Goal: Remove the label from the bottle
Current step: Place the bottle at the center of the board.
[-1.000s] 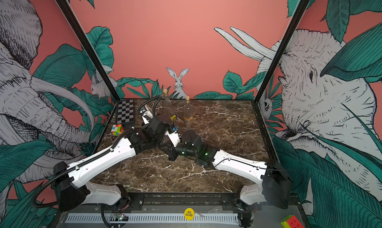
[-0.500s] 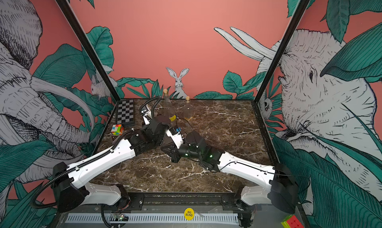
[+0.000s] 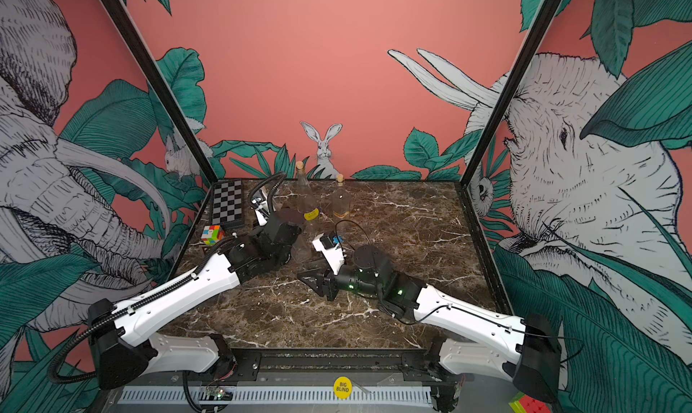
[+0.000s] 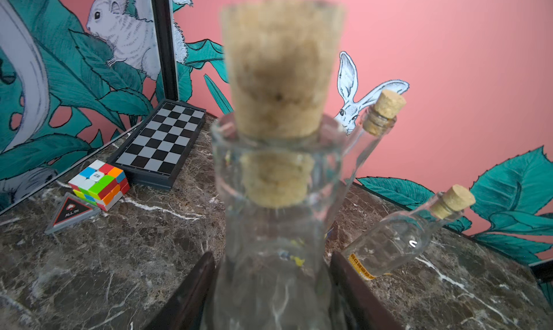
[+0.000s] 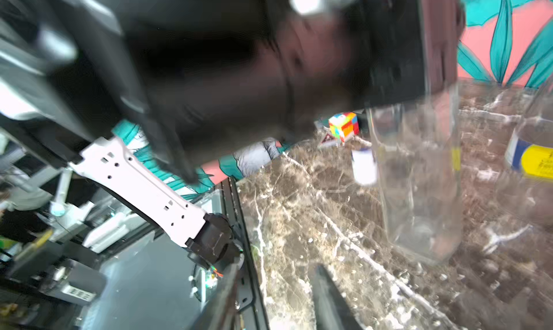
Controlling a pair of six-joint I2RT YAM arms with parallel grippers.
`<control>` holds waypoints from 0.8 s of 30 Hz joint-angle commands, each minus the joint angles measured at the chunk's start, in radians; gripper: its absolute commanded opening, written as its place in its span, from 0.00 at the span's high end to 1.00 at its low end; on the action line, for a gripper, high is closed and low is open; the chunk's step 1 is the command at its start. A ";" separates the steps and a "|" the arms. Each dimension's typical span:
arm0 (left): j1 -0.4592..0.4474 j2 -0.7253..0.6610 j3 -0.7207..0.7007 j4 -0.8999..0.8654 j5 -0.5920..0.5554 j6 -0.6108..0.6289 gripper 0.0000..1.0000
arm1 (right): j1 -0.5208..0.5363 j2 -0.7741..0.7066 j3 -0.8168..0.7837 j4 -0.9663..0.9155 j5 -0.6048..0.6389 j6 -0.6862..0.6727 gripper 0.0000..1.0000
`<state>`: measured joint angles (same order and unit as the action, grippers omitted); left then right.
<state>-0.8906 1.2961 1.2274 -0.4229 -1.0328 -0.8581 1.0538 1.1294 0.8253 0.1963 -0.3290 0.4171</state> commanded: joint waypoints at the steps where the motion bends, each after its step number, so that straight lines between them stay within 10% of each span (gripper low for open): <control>1: 0.001 -0.004 0.049 0.008 -0.041 0.008 1.00 | 0.006 -0.010 -0.006 0.016 0.042 -0.052 0.47; 15: 0.001 -0.079 -0.278 0.657 0.387 0.600 1.00 | -0.135 -0.286 -0.050 -0.251 0.368 0.016 0.37; 24: 0.087 -0.122 -0.486 0.948 0.955 0.802 1.00 | -0.206 -0.332 -0.090 -0.286 0.485 0.045 0.33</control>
<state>-0.8314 1.2221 0.7567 0.3264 -0.2996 -0.1413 0.8635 0.8021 0.7414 -0.0948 0.1024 0.4393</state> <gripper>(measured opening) 0.583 0.668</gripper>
